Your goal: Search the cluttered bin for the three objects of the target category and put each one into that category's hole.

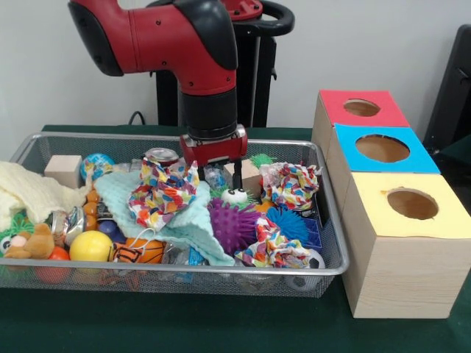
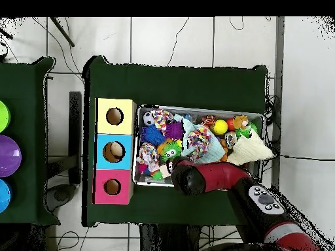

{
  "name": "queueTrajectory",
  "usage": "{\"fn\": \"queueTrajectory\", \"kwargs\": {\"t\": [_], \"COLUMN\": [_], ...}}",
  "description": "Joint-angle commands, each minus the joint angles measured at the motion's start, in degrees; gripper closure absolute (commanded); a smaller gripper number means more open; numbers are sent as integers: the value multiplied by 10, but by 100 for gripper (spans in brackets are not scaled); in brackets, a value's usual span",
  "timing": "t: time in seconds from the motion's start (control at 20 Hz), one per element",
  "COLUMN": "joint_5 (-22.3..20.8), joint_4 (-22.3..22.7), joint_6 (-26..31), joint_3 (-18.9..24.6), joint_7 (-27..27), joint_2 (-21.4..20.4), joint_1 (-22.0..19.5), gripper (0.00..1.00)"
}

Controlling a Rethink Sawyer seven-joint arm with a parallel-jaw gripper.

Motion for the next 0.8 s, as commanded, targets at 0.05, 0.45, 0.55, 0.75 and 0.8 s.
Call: {"fn": "queueTrajectory", "kwargs": {"t": [0.05, 0.45, 0.55, 0.75, 0.8], "joint_5": [3, 9, 10, 22, 24], "joint_4": [-91, -83, -81, -74, -70], "joint_6": [-60, -33, -32, -7, -3], "joint_3": [-8, 4, 3, 9, 11], "joint_7": [78, 62, 64, 61, 61], "joint_2": [71, 60, 53, 30, 25], "joint_1": [16, 10, 13, 15, 15], "gripper": [0, 100, 100, 100, 100]}}
